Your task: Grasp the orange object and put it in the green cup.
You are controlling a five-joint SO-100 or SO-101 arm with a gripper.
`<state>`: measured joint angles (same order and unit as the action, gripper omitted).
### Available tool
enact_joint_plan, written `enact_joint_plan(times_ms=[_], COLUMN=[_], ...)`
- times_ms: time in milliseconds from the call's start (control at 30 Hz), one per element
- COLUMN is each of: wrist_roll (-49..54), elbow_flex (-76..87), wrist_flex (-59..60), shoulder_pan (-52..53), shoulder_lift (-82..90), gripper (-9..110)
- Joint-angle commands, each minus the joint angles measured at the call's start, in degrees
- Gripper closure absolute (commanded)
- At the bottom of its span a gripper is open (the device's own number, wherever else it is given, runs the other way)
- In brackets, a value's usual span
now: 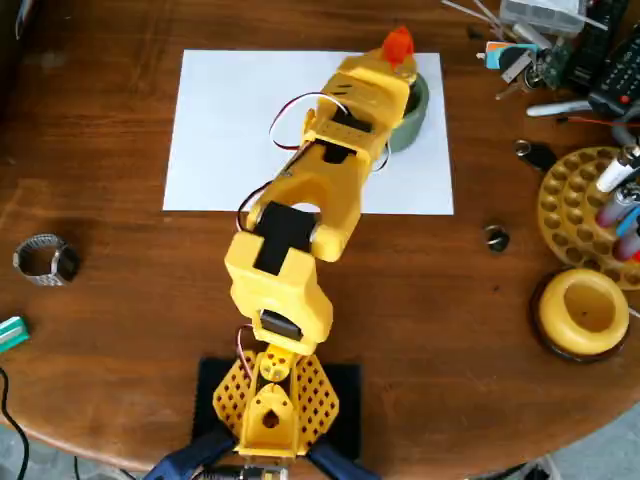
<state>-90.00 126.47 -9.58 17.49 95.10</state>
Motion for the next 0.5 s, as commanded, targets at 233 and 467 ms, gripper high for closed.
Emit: enact_joint_plan(times_ms=[233,467], wrist_roll=[1.1,1.1], elbow_flex=[-0.1,0.2], wrist_flex=[-0.4,-0.6], shoulder_pan=[0.8,-0.2], shoulder_lift=[-0.4,0.1], gripper=[102,85])
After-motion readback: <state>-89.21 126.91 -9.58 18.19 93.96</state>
